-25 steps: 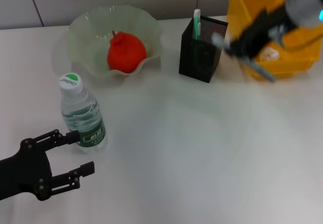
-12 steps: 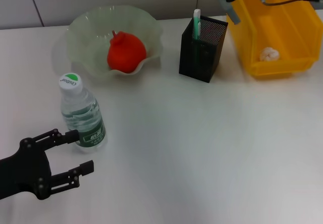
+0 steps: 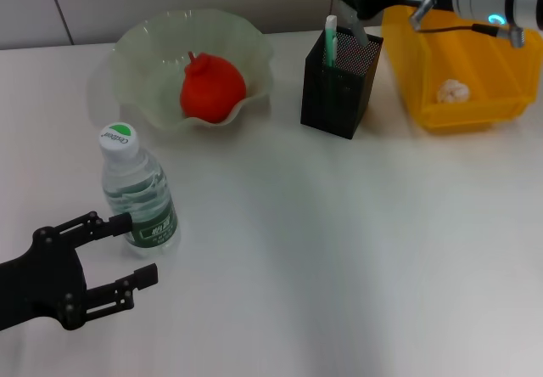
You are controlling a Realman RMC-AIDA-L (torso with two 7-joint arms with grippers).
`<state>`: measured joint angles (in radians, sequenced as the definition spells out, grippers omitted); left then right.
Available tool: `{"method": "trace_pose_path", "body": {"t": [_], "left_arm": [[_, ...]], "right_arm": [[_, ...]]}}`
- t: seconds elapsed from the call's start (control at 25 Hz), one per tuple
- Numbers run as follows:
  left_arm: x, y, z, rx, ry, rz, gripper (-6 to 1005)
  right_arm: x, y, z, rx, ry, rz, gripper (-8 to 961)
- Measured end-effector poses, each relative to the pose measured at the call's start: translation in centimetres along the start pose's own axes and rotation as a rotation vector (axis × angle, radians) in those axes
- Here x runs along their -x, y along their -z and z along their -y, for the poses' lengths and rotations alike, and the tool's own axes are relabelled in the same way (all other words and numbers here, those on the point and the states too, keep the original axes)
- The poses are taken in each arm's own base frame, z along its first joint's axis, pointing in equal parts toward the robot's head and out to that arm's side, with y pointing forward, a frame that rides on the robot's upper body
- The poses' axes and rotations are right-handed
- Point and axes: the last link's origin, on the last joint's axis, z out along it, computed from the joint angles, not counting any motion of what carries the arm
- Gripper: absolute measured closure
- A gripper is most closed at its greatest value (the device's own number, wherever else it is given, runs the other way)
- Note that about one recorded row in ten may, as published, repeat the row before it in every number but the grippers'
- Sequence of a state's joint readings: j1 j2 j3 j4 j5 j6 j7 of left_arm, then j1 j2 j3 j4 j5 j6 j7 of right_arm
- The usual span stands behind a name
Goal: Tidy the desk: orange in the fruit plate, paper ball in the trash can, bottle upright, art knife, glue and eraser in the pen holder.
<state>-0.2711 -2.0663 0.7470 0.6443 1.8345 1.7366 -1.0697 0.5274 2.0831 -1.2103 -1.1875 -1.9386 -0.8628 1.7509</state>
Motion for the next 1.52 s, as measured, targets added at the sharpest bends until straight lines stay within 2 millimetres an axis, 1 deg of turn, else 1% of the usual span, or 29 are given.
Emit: {"method": "trace_pose_path", "body": {"t": [0.24,0.32,0.52,0.8,0.92,1.0,1.08,1.12,1.16,1.28,1.4,1.52], "left_arm": [[0.1,0.0,0.0,-0.004,0.006,0.001,229],[0.1,0.0,0.0,-0.005,0.005,0.002,229],[0.2,0.0,0.0,-0.007,0.004,0.001,229],[0.1,0.0,0.1,-0.009,0.005,0.002,229],[0.1,0.1,0.1,-0.009,0.006,0.002,229],[0.1,0.1,0.1,-0.009,0.01,0.003,229],[0.1,0.2,0.2,-0.011,0.013,0.003,229],[0.1,0.2,0.2,-0.012,0.014,0.003,229],[0.1,0.3,0.2,-0.014,0.016,0.003,229],[0.0,0.3,0.2,-0.015,0.022,0.0,229],[0.0,0.4,0.2,-0.012,0.023,0.0,229],[0.1,0.4,0.2,-0.009,0.032,0.004,229]], "right_arm": [[-1.3,-0.7,-0.3,0.007,0.007,0.036,814],[-2.0,-1.2,-0.5,0.022,0.011,0.02,814],[-2.5,-1.7,-0.6,0.028,0.001,0.002,814],[-2.4,-1.4,-0.3,0.017,-0.005,0.011,623],[-2.4,-0.8,-0.1,0.007,-0.023,0.02,548],[-2.4,0.0,-0.2,0.016,-0.045,0.027,497],[-2.3,1.3,-0.5,0.051,-0.076,0.038,447],[-2.3,3.0,-0.9,0.109,-0.106,0.051,422],[-2.3,3.0,-0.9,0.109,-0.106,0.051,371],[-2.7,5.4,-1.9,0.22,-0.128,0.056,220],[-3.7,7.5,-2.8,0.319,-0.157,0.056,220],[-5.7,9.1,-4.0,0.387,-0.167,0.051,220]]}}
